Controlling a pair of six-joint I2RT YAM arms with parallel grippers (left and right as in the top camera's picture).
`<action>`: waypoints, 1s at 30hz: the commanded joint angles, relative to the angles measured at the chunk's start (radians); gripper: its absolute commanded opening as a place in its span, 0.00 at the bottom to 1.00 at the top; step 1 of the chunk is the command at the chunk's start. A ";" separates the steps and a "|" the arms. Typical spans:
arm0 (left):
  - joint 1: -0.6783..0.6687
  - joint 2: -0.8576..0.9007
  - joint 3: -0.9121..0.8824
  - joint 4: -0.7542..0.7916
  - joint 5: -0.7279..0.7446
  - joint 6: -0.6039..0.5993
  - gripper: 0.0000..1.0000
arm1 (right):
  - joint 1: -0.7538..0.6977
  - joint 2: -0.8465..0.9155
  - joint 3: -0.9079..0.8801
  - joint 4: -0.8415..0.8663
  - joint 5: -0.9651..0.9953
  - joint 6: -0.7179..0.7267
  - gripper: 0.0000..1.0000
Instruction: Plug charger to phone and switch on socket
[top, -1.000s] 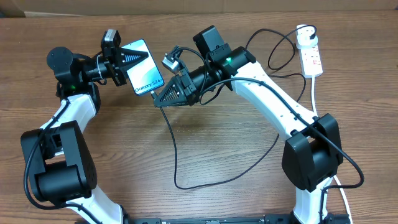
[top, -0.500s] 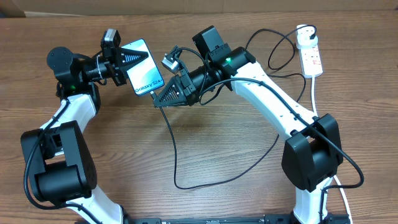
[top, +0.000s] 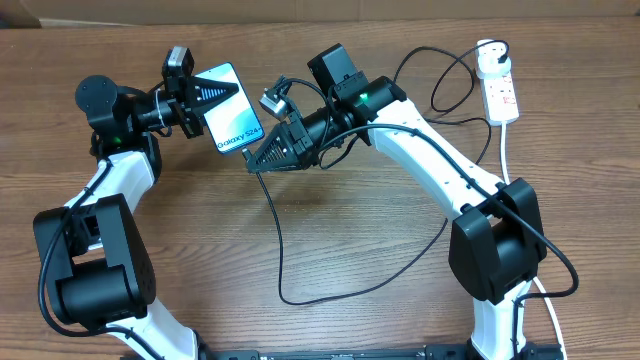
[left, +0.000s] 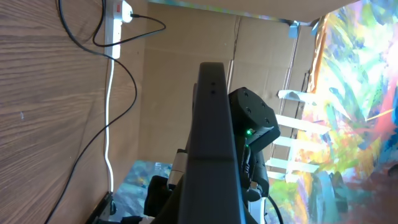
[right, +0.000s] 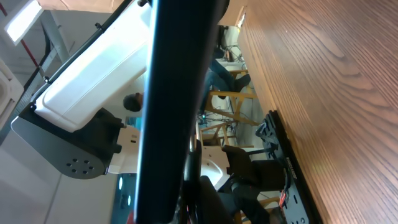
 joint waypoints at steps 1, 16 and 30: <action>0.006 -0.008 0.017 0.008 -0.009 0.020 0.04 | 0.005 0.005 -0.004 0.003 -0.037 0.003 0.04; 0.006 -0.008 0.017 0.008 -0.019 0.019 0.04 | 0.002 -0.038 -0.003 -0.005 0.025 0.003 0.04; 0.006 -0.008 0.017 0.008 -0.023 0.020 0.04 | 0.002 -0.071 -0.003 -0.011 0.082 0.002 0.04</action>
